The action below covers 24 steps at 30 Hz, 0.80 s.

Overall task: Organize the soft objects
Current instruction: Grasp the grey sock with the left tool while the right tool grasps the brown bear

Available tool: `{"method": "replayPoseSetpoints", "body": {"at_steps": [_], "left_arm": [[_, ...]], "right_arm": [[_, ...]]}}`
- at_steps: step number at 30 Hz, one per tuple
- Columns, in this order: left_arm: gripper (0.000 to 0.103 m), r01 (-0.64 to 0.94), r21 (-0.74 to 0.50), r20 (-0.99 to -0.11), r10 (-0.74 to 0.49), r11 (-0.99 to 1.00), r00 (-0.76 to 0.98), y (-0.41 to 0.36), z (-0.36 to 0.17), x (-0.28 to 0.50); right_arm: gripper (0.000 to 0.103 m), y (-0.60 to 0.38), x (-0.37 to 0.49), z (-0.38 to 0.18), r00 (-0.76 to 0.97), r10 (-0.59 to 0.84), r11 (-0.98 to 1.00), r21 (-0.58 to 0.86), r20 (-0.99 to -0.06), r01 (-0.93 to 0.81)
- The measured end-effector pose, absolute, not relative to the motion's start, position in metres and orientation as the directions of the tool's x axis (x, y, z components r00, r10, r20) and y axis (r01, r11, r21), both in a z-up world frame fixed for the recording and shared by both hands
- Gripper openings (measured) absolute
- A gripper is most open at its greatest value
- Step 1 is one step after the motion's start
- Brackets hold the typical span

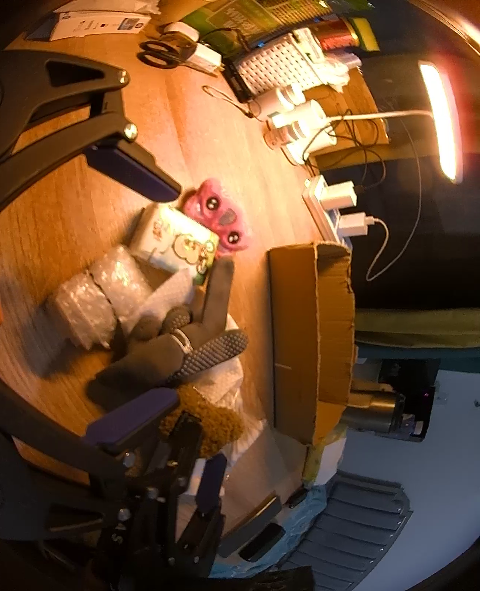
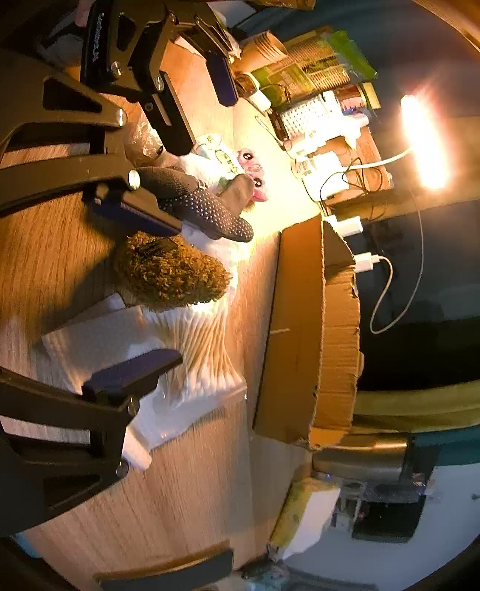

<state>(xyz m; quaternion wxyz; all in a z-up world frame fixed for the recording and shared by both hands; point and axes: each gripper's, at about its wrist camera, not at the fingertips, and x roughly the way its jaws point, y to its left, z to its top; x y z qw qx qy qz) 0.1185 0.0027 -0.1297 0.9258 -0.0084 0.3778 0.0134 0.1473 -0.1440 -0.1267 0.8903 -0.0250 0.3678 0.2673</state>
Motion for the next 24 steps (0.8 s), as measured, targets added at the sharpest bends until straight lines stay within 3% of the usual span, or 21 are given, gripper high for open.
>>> {"method": "replayPoseSetpoints", "body": {"at_steps": [2,8,10,14,16,20,22,24], "left_arm": [[0.101,-0.014,0.012,-0.704,0.018,1.000,0.710,-0.005,-0.130,0.122],[0.085,0.020,0.049,-0.749,0.023,0.999,0.662,-0.023,-0.143,0.138],[0.080,0.027,0.057,-0.761,0.026,0.998,0.648,-0.028,-0.147,0.141],[0.066,0.048,0.068,-0.780,0.023,0.997,0.625,-0.036,-0.152,0.147],[0.053,0.064,0.059,-0.799,0.008,0.996,0.601,-0.039,-0.157,0.150],[0.043,0.078,0.029,-0.807,-0.022,0.997,0.590,-0.040,-0.158,0.151],[0.033,0.089,-0.015,-0.804,-0.065,0.996,0.591,-0.038,-0.156,0.150],[0.032,0.090,-0.015,-0.800,-0.066,0.996,0.596,-0.038,-0.153,0.149]], "right_arm": [[0.032,-0.145,0.149,-0.127,0.575,0.479,0.845,0.171,-0.663,-0.506],[0.030,-0.158,0.145,-0.116,0.578,0.526,0.818,0.187,-0.623,-0.544],[0.022,-0.165,0.142,-0.108,0.587,0.540,0.812,0.190,-0.603,-0.551],[0.022,-0.177,0.139,-0.098,0.611,0.550,0.814,0.203,-0.570,-0.544],[0.022,-0.184,0.139,-0.097,0.619,0.548,0.819,0.208,-0.562,-0.535],[0.020,-0.189,0.139,-0.096,0.624,0.549,0.819,0.206,-0.556,-0.536],[0.020,-0.191,0.137,-0.094,0.627,0.556,0.815,0.208,-0.545,-0.541],[0.020,-0.194,0.135,-0.089,0.632,0.563,0.811,0.209,-0.533,-0.547]]}}
